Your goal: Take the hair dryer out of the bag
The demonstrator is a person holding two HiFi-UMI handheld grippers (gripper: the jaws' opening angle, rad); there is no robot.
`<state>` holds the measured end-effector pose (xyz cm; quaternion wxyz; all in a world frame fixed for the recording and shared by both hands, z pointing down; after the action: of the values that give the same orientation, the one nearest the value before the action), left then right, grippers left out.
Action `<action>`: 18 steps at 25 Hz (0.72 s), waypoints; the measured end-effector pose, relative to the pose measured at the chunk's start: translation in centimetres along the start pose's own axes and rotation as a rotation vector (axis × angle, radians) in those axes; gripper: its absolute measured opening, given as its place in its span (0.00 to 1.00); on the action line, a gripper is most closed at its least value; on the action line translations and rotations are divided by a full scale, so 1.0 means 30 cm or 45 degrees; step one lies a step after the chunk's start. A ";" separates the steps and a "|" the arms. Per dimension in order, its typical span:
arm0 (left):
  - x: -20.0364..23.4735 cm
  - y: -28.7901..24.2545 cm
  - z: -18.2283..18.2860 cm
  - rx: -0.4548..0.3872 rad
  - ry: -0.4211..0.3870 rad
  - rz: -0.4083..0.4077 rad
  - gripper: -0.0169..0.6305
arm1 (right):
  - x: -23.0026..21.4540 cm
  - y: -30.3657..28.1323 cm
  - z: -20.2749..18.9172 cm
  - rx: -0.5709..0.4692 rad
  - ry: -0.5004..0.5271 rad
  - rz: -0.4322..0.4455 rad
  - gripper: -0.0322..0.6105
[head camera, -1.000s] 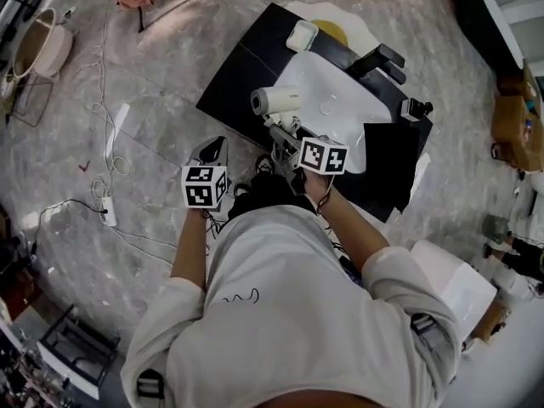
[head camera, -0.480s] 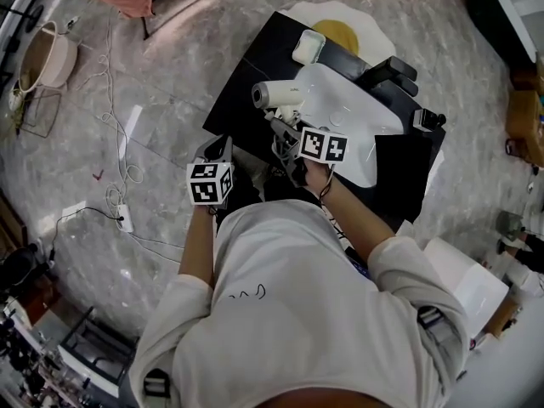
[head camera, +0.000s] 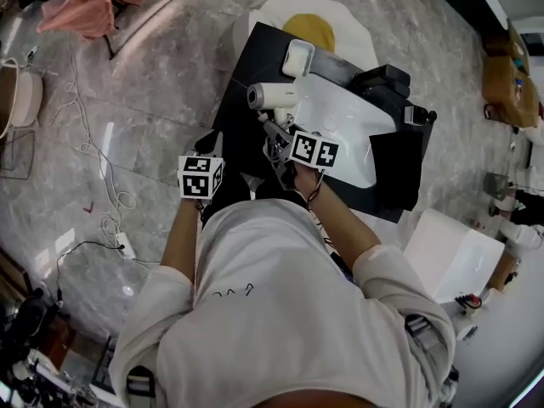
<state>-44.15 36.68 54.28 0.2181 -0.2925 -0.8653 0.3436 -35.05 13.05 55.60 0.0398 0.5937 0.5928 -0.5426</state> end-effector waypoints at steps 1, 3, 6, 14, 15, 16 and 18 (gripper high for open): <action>0.028 -0.018 0.020 0.006 -0.019 -0.024 0.06 | 0.009 -0.019 0.004 -0.018 -0.016 -0.022 0.48; 0.076 -0.049 0.051 0.015 -0.051 -0.069 0.06 | 0.021 -0.056 0.005 -0.050 -0.045 -0.065 0.48; 0.132 -0.089 0.079 0.030 -0.088 -0.131 0.06 | 0.028 -0.107 -0.004 -0.079 -0.093 -0.119 0.48; 0.211 -0.136 0.114 0.087 -0.191 -0.257 0.06 | 0.043 -0.193 -0.002 -0.150 -0.165 -0.240 0.48; 0.216 -0.144 0.118 0.096 -0.192 -0.273 0.06 | 0.043 -0.199 -0.001 -0.156 -0.167 -0.258 0.48; 0.221 -0.152 0.123 0.102 -0.189 -0.289 0.06 | 0.042 -0.205 -0.001 -0.160 -0.168 -0.274 0.48; 0.229 -0.169 0.139 0.110 -0.185 -0.318 0.06 | 0.038 -0.218 0.002 -0.166 -0.171 -0.297 0.48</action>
<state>-53.41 36.24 56.37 0.2084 -0.1474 -0.8929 0.3710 -40.31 15.69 58.68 0.0546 0.4795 0.6878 -0.5423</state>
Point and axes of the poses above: the fingertips, and each gripper's own axes: y backward along the fingers, x to its left, z out of its top, the point moved 10 cm from there along y, backward along the fingers, and after that the axes turned 5 degrees about z, right-handed, at the moved point
